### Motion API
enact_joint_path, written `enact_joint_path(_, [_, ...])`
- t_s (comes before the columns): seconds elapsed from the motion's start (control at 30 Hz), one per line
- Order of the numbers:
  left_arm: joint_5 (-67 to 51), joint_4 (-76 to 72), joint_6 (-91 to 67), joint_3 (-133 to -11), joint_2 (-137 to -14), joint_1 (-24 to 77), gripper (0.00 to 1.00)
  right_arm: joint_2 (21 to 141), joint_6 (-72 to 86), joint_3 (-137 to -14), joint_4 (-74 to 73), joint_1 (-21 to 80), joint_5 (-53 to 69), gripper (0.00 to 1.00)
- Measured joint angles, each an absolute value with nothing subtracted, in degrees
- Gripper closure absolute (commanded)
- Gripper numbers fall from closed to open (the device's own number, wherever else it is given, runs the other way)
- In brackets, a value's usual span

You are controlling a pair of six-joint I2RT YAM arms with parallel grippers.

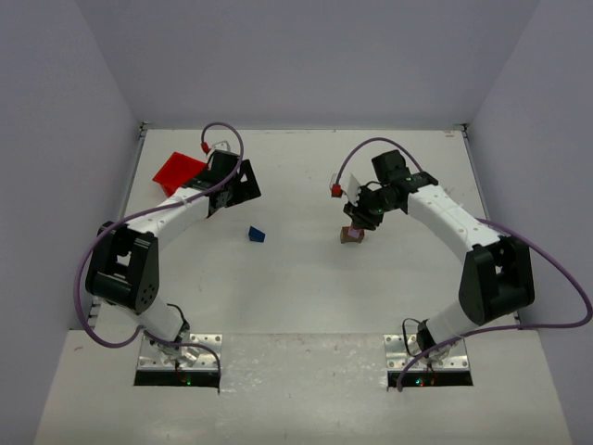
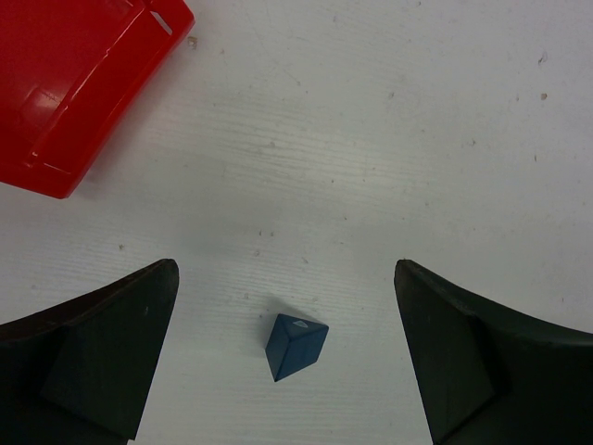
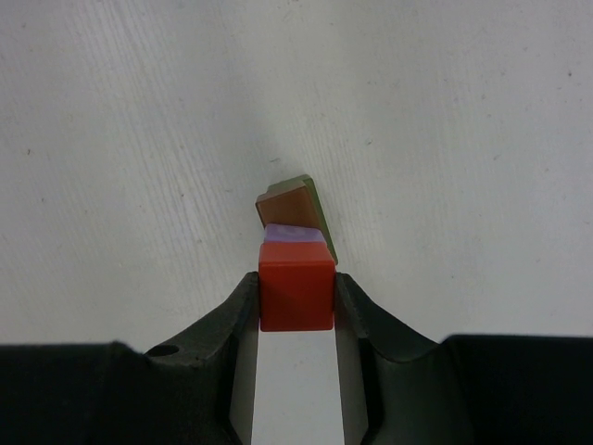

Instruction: Build the wood block tower

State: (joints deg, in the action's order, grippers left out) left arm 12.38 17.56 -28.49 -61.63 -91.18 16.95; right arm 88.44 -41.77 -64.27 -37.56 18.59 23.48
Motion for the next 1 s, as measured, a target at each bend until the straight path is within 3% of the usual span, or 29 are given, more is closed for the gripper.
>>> enact_joint_path(1.0, [12.4, 17.6, -28.5, -61.6, -91.2, 17.0, 0.0, 87.7, -35.4, -64.3, -37.3, 18.9, 22.4, 0.7])
